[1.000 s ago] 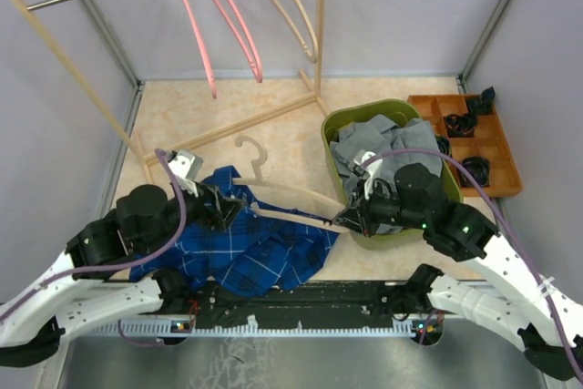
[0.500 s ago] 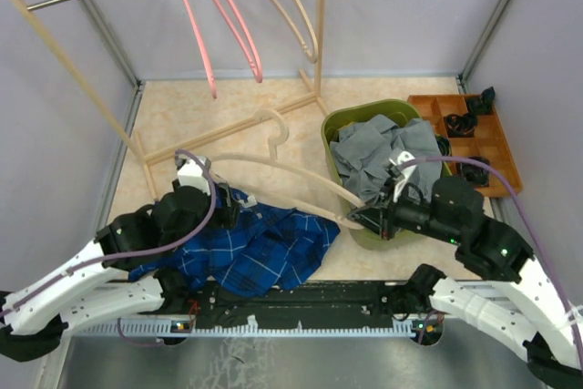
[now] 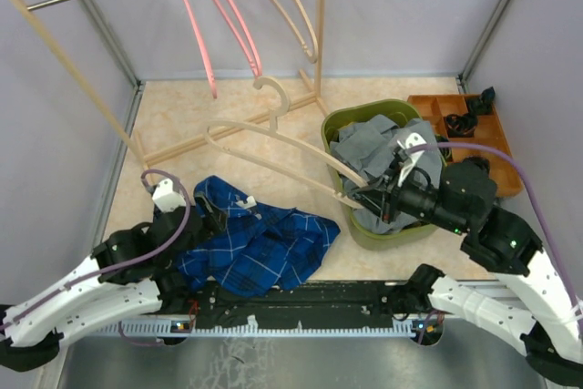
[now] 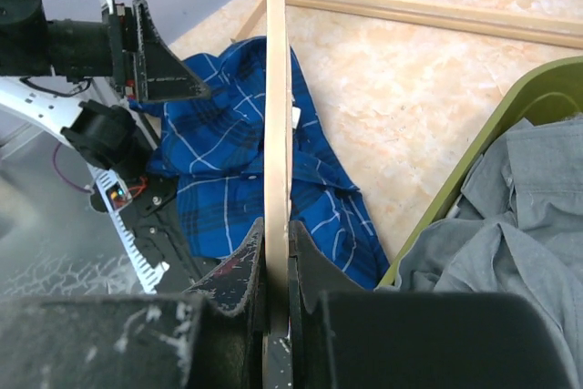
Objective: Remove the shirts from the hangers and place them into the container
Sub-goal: Place the hanger at the clothesline.
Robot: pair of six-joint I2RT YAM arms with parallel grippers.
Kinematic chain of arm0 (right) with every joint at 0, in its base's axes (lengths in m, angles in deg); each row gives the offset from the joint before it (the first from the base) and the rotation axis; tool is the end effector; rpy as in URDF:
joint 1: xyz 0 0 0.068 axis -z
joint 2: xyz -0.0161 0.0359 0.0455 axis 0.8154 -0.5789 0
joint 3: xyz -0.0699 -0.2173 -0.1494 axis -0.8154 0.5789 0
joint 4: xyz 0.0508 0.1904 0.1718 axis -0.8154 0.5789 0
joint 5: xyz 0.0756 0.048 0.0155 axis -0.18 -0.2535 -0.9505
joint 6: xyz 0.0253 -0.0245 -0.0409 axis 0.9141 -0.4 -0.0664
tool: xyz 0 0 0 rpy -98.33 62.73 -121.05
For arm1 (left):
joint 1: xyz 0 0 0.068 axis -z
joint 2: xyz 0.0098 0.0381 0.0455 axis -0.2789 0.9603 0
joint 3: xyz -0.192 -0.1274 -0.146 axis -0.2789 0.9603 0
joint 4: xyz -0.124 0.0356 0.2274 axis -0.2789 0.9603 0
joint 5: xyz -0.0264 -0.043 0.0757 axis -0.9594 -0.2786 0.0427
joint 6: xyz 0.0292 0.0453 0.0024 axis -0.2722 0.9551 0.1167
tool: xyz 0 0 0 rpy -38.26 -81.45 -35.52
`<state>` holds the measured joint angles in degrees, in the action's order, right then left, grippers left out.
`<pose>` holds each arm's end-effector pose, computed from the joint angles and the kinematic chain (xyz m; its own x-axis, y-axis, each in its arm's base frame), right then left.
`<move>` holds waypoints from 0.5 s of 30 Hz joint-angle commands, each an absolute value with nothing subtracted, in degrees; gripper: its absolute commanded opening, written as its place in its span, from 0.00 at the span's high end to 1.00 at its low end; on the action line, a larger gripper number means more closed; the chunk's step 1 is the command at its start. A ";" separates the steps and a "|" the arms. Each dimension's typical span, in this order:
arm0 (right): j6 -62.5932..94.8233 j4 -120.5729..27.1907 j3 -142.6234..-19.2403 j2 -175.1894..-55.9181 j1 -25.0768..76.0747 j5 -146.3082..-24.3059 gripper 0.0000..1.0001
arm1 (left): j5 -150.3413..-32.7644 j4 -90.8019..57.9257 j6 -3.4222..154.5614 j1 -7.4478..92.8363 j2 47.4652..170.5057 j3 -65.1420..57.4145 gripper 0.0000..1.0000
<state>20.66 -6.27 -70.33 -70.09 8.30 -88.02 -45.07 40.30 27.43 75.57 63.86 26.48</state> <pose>0.0617 0.0740 0.4179 -0.3002 -0.0339 -0.9533 -0.7894 0.5698 0.2284 0.0671 -0.0702 0.2847 -0.5605 -0.3849 -0.7332 -0.0756 0.9055 -0.4175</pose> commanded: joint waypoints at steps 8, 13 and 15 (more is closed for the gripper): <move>16.43 -16.87 -75.34 -77.70 3.86 -84.17 1.00 | -48.61 38.21 16.65 75.52 63.21 33.96 0.11; 11.99 -19.23 -77.30 -82.44 -12.44 -67.65 1.00 | -49.46 36.10 16.22 75.52 63.50 36.17 0.11; 10.46 -21.09 -78.41 -85.30 -17.13 -59.22 1.00 | -49.96 35.32 15.91 75.52 63.68 36.96 0.11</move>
